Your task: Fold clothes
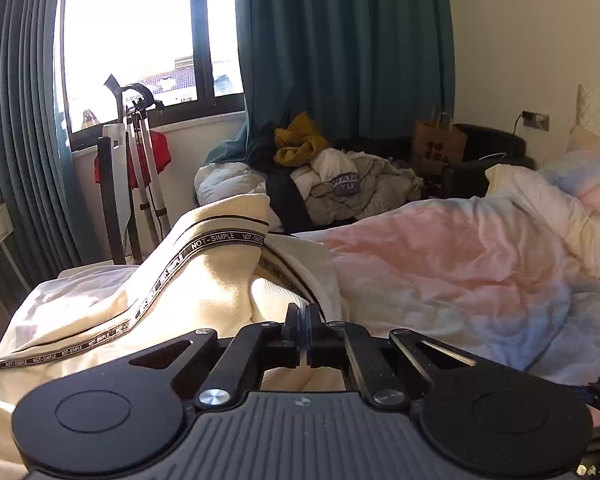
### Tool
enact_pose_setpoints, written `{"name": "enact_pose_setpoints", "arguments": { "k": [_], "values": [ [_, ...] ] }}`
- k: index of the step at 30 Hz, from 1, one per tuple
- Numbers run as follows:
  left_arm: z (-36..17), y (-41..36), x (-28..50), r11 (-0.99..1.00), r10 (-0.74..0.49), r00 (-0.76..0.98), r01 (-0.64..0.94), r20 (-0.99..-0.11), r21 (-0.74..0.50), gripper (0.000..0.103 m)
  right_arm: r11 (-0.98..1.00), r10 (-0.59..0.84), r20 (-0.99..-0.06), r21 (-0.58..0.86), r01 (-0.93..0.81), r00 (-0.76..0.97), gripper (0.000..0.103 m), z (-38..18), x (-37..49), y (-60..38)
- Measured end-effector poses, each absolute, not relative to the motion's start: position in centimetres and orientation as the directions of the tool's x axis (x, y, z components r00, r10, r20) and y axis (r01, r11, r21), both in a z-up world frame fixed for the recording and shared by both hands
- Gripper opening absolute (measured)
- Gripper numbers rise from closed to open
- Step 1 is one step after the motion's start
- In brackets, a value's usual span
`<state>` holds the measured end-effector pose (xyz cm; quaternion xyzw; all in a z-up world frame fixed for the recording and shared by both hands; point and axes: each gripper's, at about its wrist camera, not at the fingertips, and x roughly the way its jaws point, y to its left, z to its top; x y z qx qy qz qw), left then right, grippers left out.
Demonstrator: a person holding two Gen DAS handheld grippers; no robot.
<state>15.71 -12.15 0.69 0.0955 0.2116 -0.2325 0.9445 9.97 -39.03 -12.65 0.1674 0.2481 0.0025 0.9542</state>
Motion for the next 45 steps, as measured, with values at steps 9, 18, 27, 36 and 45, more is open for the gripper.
{"name": "enact_pose_setpoints", "arguments": {
  "k": [9, 18, 27, 36, 45],
  "values": [
    [-0.6, -4.2, 3.8, 0.877, -0.481, 0.798, 0.446, -0.363, -0.182, 0.002, 0.872, 0.241, -0.393, 0.489, -0.021, 0.888, 0.077, -9.3, 5.5, -38.5],
    [-2.4, 1.1, 3.3, 0.848, -0.513, 0.790, 0.408, -0.335, -0.338, 0.003, 0.771, 0.318, -0.377, 0.637, -0.005, 0.870, 0.077, -7.7, 9.3, -39.0],
    [-5.6, 1.6, 5.5, 0.790, -0.585, 0.744, 0.432, -0.323, -0.434, 0.003, 0.774, 0.269, -0.457, 0.626, 0.092, 0.848, 0.074, -6.9, 25.2, -40.0],
    [-8.9, 1.9, 9.9, 0.707, -0.670, 0.685, 0.472, -0.286, -0.526, 0.003, 0.817, 0.097, -0.642, 0.488, 0.308, 0.761, 0.065, -10.8, 37.9, -40.0],
    [-9.5, 2.1, 11.7, 0.690, -0.687, 0.672, 0.483, -0.277, -0.539, 0.004, 0.816, 0.102, -0.583, 0.513, 0.268, 0.806, 0.020, -11.0, 37.0, -40.2]
  ]
}}
